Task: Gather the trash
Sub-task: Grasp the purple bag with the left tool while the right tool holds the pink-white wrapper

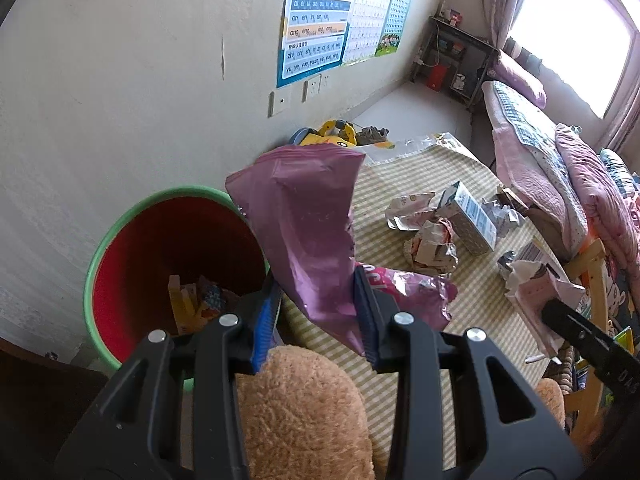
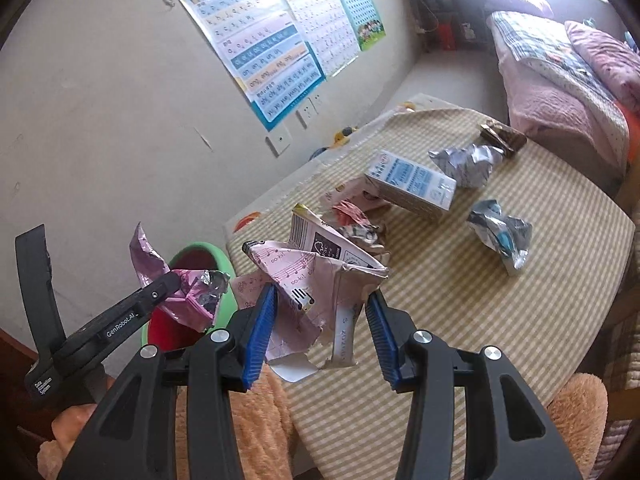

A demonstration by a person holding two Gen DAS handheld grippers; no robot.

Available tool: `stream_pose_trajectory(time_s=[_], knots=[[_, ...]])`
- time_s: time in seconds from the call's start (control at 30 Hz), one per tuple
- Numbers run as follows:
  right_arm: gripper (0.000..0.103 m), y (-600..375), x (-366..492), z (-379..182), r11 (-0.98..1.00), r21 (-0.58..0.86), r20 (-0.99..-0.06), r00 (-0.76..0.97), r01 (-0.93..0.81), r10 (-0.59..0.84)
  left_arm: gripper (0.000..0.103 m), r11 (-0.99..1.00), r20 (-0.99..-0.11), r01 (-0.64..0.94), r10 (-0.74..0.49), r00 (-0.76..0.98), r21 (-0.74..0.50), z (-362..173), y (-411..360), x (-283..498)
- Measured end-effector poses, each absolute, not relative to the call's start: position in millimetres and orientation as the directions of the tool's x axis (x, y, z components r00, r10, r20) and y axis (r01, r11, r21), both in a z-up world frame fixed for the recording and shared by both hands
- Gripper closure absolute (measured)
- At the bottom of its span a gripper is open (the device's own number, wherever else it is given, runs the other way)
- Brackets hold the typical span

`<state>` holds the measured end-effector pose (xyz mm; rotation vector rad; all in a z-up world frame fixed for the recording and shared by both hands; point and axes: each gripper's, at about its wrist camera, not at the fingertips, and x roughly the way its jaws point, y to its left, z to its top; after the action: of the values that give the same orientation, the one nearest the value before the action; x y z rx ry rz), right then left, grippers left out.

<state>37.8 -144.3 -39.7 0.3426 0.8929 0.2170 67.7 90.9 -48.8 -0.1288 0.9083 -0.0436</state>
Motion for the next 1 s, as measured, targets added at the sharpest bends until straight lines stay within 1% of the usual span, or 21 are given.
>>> stream_pose_trajectory(time_s=[0.2,0.5,1.0], knots=[[0.059,-133.0,38.6,-36.8,0.931,0.359,-0.725,0.611,-0.059,0.318,0.069,0.994,-0.774,-0.011,-0.081,0.628,-0.113,-44.4,96.2,64.9],[0.059,-110.4,38.2,-32.9,0.941,0.325,-0.736,0.599,-0.097,0.315,0.069,0.997,-0.767,-0.04,-0.028,0.641,-0.07,-46.4,111.9,63.3],[0.059,-61.5,42.9,-38.2,0.953,0.248,-0.771,0.561,-0.171,0.302,0.069,0.983,-0.799,-0.129,-0.029,0.6,-0.132,-71.6,164.5,61.7]])
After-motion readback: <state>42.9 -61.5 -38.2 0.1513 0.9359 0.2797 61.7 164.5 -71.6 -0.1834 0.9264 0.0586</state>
